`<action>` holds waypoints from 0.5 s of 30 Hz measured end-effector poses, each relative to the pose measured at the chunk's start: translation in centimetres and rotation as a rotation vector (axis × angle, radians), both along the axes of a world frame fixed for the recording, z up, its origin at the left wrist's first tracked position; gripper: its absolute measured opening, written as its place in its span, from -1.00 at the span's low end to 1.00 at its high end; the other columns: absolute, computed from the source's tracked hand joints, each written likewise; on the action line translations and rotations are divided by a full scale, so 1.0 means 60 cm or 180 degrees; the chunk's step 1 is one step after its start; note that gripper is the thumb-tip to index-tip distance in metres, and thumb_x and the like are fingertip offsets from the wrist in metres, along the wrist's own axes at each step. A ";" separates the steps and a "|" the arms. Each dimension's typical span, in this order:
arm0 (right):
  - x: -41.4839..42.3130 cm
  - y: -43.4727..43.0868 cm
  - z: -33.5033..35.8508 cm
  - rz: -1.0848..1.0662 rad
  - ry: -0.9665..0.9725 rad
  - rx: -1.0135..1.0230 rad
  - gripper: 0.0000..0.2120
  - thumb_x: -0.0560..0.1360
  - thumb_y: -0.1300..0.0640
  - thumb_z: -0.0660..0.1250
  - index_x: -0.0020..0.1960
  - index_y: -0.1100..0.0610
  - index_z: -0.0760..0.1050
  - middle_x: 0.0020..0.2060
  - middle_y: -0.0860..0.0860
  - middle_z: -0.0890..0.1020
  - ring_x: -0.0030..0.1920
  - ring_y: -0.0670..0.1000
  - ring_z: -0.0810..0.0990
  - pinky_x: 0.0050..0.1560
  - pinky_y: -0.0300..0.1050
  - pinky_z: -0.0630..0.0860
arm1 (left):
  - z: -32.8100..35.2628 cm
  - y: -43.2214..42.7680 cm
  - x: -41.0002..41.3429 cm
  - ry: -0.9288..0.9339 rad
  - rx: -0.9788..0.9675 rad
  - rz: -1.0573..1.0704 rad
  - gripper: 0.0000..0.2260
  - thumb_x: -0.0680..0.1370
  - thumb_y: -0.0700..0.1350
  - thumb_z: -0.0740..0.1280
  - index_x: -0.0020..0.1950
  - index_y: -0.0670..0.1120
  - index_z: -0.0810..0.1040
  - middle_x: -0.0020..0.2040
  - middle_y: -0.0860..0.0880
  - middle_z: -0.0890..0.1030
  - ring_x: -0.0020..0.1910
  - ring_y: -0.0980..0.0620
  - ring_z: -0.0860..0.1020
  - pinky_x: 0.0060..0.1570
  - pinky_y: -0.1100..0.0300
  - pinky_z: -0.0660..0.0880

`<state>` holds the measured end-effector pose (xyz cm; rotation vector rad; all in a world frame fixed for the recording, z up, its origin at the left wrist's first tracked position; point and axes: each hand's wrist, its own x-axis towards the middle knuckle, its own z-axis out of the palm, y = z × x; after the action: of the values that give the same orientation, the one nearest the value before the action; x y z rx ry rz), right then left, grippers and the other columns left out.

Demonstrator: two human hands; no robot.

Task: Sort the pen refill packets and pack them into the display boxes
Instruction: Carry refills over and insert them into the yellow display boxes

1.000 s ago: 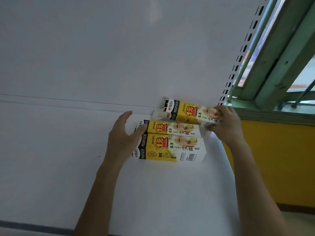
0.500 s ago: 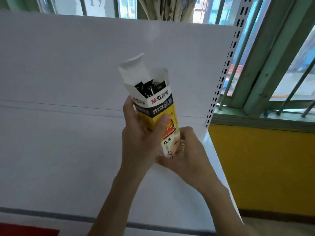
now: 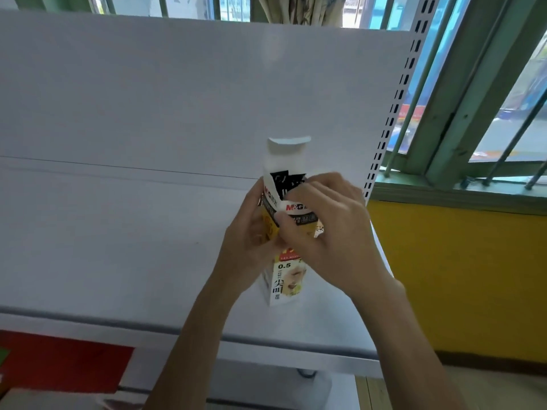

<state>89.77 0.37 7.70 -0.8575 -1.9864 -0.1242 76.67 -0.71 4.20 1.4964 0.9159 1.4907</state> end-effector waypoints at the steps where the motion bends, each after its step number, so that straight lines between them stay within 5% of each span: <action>1: -0.001 0.000 0.005 -0.0041 -0.0059 -0.0037 -0.85 0.43 0.01 0.28 -0.15 0.07 0.56 -0.26 -0.15 0.61 -0.06 -0.15 0.43 0.09 -0.09 0.29 | -0.001 0.000 0.001 0.0025 0.0025 0.0046 -0.35 0.26 -0.09 0.44 0.29 0.24 0.35 0.01 0.03 0.65 0.00 0.00 0.63 -0.13 0.14 0.55; 4: 0.004 0.002 0.016 0.0228 0.0105 -0.0199 -0.83 0.41 0.01 0.32 -0.08 0.07 0.58 -0.21 -0.20 0.58 -0.06 -0.18 0.45 0.07 -0.13 0.36 | -0.002 -0.002 0.003 0.0213 0.0102 0.0434 -0.33 0.24 0.04 0.44 0.27 0.38 0.27 0.05 0.17 0.59 0.07 0.11 0.58 -0.06 0.09 0.56; 8: 0.028 0.008 0.012 0.0611 0.1245 -0.0603 -0.59 0.37 0.01 0.39 0.18 0.05 0.42 0.13 -0.12 0.52 0.17 -0.15 0.48 0.20 -0.23 0.42 | 0.005 -0.008 -0.005 0.0618 0.0292 0.0934 -0.38 0.26 0.21 0.39 0.18 0.57 0.13 0.09 0.32 0.52 0.08 0.29 0.53 -0.10 0.39 0.52; 11: 0.033 0.018 0.006 0.0974 0.1682 -0.1205 -0.60 0.34 0.00 0.41 0.13 0.05 0.45 0.11 -0.09 0.57 0.14 -0.09 0.54 0.20 -0.04 0.48 | 0.008 -0.008 -0.010 0.0848 0.0385 0.0876 -0.46 0.32 0.20 0.36 0.17 0.55 0.17 0.08 0.41 0.50 0.10 0.30 0.51 -0.13 0.44 0.50; 15: 0.024 0.028 -0.007 0.1160 0.1483 -0.1315 -0.75 0.37 0.04 0.38 0.05 0.02 0.57 0.03 -0.08 0.62 0.16 0.00 0.52 0.18 0.05 0.48 | 0.014 -0.004 -0.013 0.1037 0.0501 0.0768 -0.56 0.41 0.03 0.36 0.18 0.35 0.29 0.12 0.26 0.49 0.10 0.29 0.51 -0.14 0.42 0.51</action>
<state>91.18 2.03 7.26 -0.6806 -1.7051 0.6586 75.91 -0.98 5.03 1.8332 1.2307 1.5432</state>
